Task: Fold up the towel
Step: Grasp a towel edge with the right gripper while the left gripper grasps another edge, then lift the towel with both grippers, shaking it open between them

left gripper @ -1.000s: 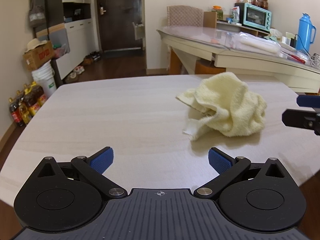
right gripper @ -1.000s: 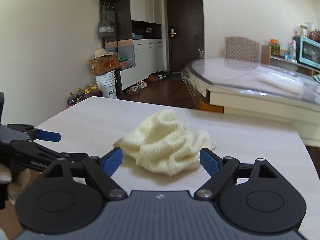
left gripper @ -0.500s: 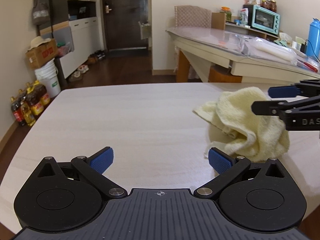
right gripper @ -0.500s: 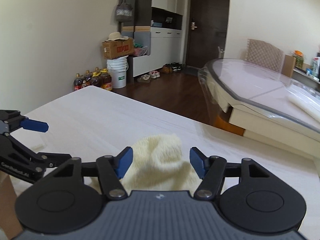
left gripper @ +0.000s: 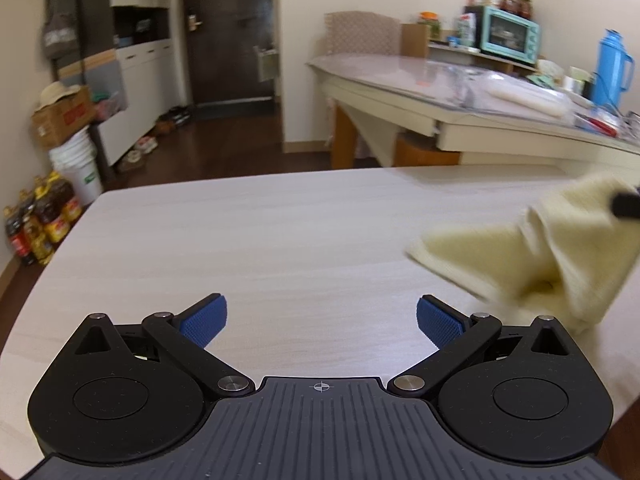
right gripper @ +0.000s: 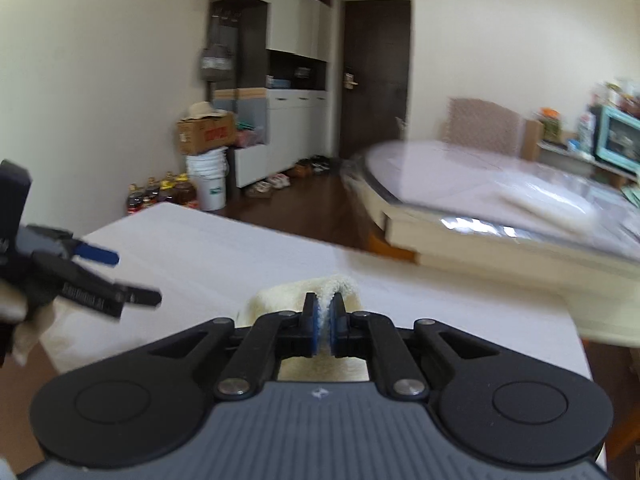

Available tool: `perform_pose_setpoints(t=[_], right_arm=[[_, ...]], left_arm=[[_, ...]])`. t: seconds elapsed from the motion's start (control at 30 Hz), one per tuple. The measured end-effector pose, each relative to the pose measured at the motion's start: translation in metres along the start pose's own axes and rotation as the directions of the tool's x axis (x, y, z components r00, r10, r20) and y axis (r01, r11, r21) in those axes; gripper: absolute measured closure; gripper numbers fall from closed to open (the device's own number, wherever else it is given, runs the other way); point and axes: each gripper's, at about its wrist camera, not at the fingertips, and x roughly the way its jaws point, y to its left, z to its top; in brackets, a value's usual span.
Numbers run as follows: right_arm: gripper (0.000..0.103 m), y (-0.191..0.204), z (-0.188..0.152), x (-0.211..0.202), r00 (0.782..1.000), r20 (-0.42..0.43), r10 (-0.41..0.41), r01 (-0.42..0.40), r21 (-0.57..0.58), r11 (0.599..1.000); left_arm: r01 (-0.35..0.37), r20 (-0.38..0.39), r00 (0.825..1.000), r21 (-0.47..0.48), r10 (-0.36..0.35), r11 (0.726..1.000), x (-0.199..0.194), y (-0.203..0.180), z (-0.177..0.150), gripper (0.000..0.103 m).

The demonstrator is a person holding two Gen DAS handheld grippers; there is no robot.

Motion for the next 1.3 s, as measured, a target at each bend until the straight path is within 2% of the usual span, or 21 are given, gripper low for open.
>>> perform_pose_setpoints(t=[0.13,0.17,0.27,0.3,0.43,0.57,0.63,0.73,0.8,0.83,0.87,1.03,1.17,1.23,1.27,1.3], right_arm=[[0.091,-0.016,-0.041,-0.013,0.995,-0.093,-0.041,0.047,0.057,0.997],[0.087,-0.020,-0.048,-0.014,0.993,-0.106,-0.054,0.061,0.068,0.996],[0.071,-0.027,-0.055,-0.024,0.992,-0.087,-0.097,0.105,0.095,0.990],[0.071,-0.028,-0.053,-0.027,0.993,-0.065,-0.096,0.102,0.105,0.989],[0.069,-0.015,-0.039,-0.030,1.000,-0.010,0.001,0.000,0.109,0.994],[0.059,0.013,-0.033,-0.015,0.995,-0.045,0.088,-0.085,0.071,0.994],[0.058,0.026,-0.035,-0.003,0.993,-0.073,0.092,-0.088,0.057,0.995],[0.059,0.036,-0.040,0.012,0.994,-0.104,0.033,-0.030,0.031,0.999],[0.072,0.037,-0.044,0.017,0.993,-0.115,0.007,-0.005,0.020,1.000],[0.080,0.036,-0.046,0.016,0.993,-0.116,0.003,-0.001,0.019,1.000],[0.096,0.033,-0.047,0.013,0.993,-0.115,0.001,0.002,0.024,1.000],[0.100,0.012,-0.048,-0.011,0.997,-0.069,-0.033,0.038,0.074,0.997],[0.100,-0.006,-0.046,-0.030,0.998,-0.018,-0.065,0.067,0.123,0.990],[0.100,-0.013,-0.043,-0.037,0.996,0.003,-0.086,0.085,0.131,0.988],[0.100,-0.016,-0.042,-0.040,0.996,0.010,-0.093,0.091,0.133,0.987],[0.100,-0.019,-0.041,-0.041,0.995,0.013,-0.098,0.095,0.133,0.987]], left_arm=[[0.054,-0.008,0.999,0.046,-0.054,0.997,0.001,-0.012,0.002,0.000],[0.070,-0.010,0.998,0.059,-0.069,0.996,0.001,-0.016,0.002,0.000],[0.134,-0.018,0.991,0.109,-0.133,0.985,0.005,-0.031,0.010,0.000],[0.144,-0.019,0.990,0.122,-0.143,0.982,0.006,-0.035,0.012,0.000],[0.168,-0.019,0.986,0.181,-0.168,0.969,0.011,-0.042,0.015,0.000],[0.191,-0.021,0.981,0.239,-0.192,0.952,0.016,-0.050,0.019,0.000],[0.202,-0.022,0.979,0.268,-0.204,0.942,0.019,-0.053,0.021,0.000],[0.220,-0.025,0.974,0.310,-0.223,0.925,0.022,-0.059,0.023,0.000],[0.253,-0.039,0.966,0.327,-0.255,0.911,0.023,-0.064,0.022,0.000],[0.269,-0.042,0.962,0.338,-0.271,0.902,0.023,-0.066,0.022,0.000],[0.293,-0.048,0.954,0.349,-0.295,0.890,0.024,-0.069,0.021,0.000],[0.407,-0.082,0.908,0.408,-0.412,0.817,0.025,-0.085,0.016,0.001],[0.477,-0.111,0.866,0.478,-0.488,0.738,0.024,-0.104,0.009,0.004],[0.509,-0.143,0.846,0.509,-0.514,0.694,0.025,-0.113,0.007,0.030],[0.517,-0.163,0.841,0.520,-0.515,0.680,0.027,-0.118,0.006,0.047],[0.511,-0.170,0.844,0.542,-0.509,0.667,0.028,-0.123,0.004,0.046]])
